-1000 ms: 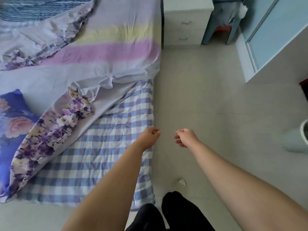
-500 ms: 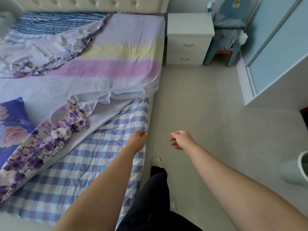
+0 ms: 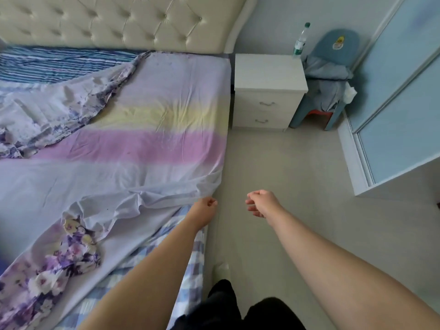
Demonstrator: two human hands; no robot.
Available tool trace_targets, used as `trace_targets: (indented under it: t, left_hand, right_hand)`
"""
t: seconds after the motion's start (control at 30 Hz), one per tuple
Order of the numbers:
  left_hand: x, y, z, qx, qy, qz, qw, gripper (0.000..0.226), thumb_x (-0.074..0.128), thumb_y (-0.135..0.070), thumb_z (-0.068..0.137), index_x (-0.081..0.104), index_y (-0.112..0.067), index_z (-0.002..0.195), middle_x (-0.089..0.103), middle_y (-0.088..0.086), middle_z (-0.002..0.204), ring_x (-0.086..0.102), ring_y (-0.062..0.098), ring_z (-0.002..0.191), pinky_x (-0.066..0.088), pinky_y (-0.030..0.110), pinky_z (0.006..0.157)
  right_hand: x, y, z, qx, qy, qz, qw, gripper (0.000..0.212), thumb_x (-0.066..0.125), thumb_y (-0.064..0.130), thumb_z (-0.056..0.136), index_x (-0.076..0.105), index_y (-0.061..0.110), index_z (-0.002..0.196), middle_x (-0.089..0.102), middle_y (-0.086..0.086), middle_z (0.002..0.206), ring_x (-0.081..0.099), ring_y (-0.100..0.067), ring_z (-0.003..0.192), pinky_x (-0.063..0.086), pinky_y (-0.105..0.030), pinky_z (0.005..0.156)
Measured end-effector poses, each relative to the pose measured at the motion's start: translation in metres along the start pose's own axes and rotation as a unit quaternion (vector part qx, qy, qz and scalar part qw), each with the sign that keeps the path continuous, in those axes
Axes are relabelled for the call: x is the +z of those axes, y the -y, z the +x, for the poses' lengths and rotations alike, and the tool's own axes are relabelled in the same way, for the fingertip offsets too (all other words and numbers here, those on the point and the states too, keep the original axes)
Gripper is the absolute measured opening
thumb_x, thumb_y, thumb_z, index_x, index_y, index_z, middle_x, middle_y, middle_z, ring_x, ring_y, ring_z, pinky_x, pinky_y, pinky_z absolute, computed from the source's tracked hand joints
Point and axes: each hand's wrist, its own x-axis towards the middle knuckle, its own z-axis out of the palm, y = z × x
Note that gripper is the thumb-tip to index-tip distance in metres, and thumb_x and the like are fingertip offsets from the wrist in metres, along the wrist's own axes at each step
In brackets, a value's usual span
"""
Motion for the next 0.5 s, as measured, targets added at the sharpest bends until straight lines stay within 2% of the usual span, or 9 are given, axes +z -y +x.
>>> trace_targets:
  t: [0.17,0.27,0.43,0.5]
  left_hand:
    - [-0.049,-0.071,0.081,0.015,0.009,0.001,1.0,0.014,0.05,-0.021,0.095,0.062,-0.016,0.099,0.062,0.006,0.094,0.062,0.029,0.098,0.047,0.034,0.087]
    - [-0.07,-0.111,0.137,0.02,0.016,0.012,1.0,0.02,0.047,-0.02,0.096,0.063,-0.011,0.105,0.063,0.008,0.098,0.059,0.027,0.096,0.045,0.032,0.082]
    - [-0.093,-0.178,0.263,0.003,-0.001,-0.035,0.999,0.015,0.046,-0.017,0.096,0.06,-0.012,0.098,0.064,0.015,0.104,0.06,0.033,0.099,0.048,0.04,0.093]
    - [-0.102,-0.212,0.312,-0.015,0.001,-0.052,0.999,0.015,0.046,-0.017,0.097,0.06,-0.011,0.097,0.064,0.018,0.106,0.059,0.031,0.094,0.047,0.041,0.095]
  right_hand:
    - [-0.013,0.079,0.071,0.016,-0.001,0.026,1.0,0.008,0.049,0.017,0.095,0.054,0.017,0.089,0.061,0.001,0.076,0.055,-0.013,0.057,0.041,-0.024,0.053]
    - [-0.027,0.115,0.126,0.038,-0.013,0.026,0.999,0.01,0.047,0.016,0.096,0.053,0.016,0.088,0.059,0.0,0.075,0.054,-0.014,0.056,0.038,-0.022,0.051]
    - [-0.054,0.185,0.238,0.069,-0.008,0.01,0.998,0.014,0.045,0.015,0.097,0.051,0.016,0.084,0.058,-0.001,0.074,0.053,-0.014,0.055,0.037,-0.021,0.05]
    - [-0.069,0.228,0.281,0.078,0.005,-0.022,0.997,0.017,0.045,0.015,0.097,0.048,0.018,0.08,0.057,0.0,0.073,0.052,-0.013,0.055,0.036,-0.021,0.051]
